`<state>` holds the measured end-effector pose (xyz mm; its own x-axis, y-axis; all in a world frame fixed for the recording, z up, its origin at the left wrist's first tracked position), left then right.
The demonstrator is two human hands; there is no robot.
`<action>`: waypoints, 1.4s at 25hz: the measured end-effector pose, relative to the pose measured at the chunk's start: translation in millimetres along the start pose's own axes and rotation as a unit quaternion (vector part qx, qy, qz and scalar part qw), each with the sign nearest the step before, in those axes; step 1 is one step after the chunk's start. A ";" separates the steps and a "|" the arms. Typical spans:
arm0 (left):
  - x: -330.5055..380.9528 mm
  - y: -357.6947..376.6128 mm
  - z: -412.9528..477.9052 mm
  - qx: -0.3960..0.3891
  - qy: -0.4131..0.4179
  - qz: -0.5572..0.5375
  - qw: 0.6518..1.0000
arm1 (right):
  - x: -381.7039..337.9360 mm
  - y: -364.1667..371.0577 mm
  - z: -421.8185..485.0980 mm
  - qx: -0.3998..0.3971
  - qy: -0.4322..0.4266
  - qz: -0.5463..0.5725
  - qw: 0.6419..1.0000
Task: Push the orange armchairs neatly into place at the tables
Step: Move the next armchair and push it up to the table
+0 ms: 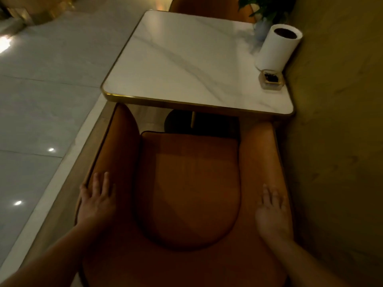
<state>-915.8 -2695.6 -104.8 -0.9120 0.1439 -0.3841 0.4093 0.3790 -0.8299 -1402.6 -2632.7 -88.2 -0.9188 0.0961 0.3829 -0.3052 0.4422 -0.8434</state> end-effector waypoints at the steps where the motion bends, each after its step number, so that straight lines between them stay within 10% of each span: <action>1: -2.6 -1.7 2.8 0.021 0.003 0.003 1.000 | -1.6 -4.8 -2.8 0.004 0.003 0.012 1.000; 9: -31.1 -28.9 49.1 0.134 0.009 -0.071 0.988 | 40.1 -18.4 72.7 0.043 0.094 0.170 0.980; 35: -70.6 -43.7 103.6 0.120 -0.095 -0.208 0.966 | 11.5 -21.9 34.3 0.055 0.147 0.159 0.975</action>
<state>-866.6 -2817.0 -83.3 -0.9870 -0.1538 -0.0455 0.0234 0.1422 -0.9896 -1415.1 -2671.9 -78.3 -0.8642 0.4718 0.1746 -0.0574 0.2524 -0.9659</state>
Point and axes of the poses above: each hand's wrist, its own z-axis towards the middle knuckle, its own y-axis out of the palm, x = y × z, the point moved 8 cm from there along z, towards the middle knuckle, and after that the axes turned 4 degrees about z, right-handed, at the moved point
